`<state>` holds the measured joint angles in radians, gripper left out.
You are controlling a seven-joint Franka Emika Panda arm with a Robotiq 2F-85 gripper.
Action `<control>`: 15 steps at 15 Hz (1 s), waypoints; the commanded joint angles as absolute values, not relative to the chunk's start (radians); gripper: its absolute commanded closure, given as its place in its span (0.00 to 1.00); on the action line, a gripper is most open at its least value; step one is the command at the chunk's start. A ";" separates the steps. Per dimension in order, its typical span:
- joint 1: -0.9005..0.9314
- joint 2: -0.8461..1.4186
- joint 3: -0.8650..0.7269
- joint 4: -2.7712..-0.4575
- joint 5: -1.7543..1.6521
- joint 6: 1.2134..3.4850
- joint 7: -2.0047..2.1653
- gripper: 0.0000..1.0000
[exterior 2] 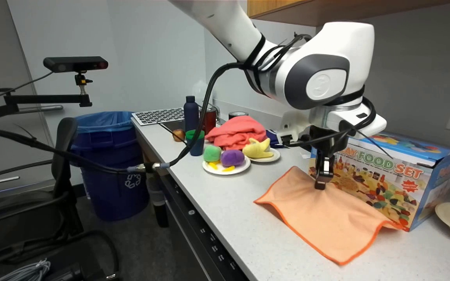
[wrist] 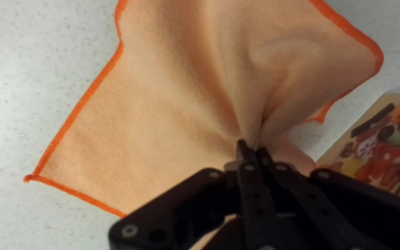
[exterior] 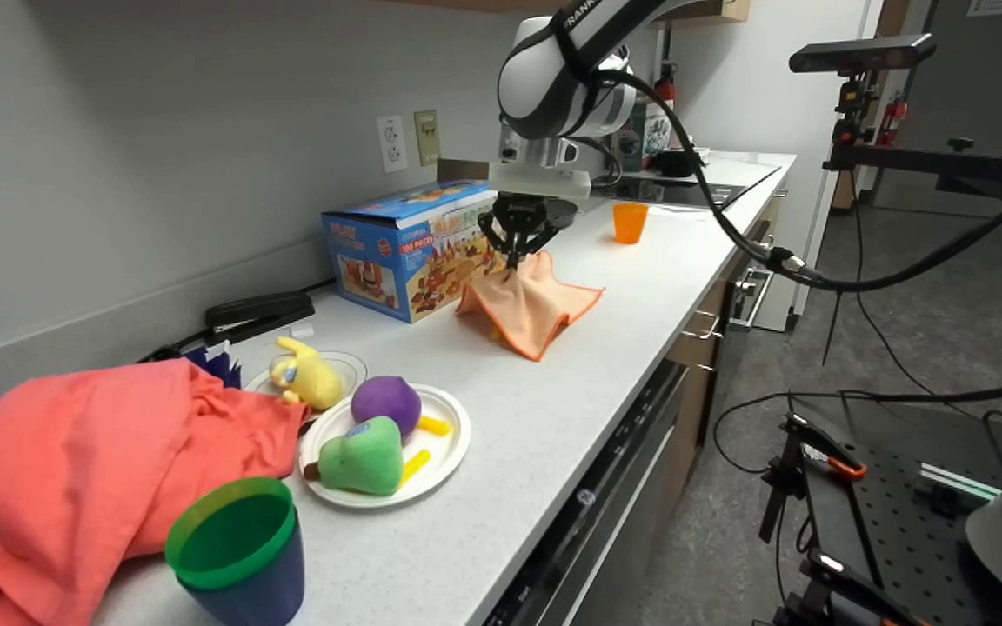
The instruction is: Use the peach towel to wipe the countertop
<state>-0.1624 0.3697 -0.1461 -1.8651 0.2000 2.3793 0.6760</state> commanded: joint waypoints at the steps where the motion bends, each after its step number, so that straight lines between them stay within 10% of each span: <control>1: -0.162 0.330 -0.128 -1.879 0.267 2.341 0.596 0.99; 15: -0.138 0.444 -0.303 -1.864 0.067 2.414 0.755 0.99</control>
<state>-0.1660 0.4128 -0.2784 -1.8662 0.1233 2.3779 0.6915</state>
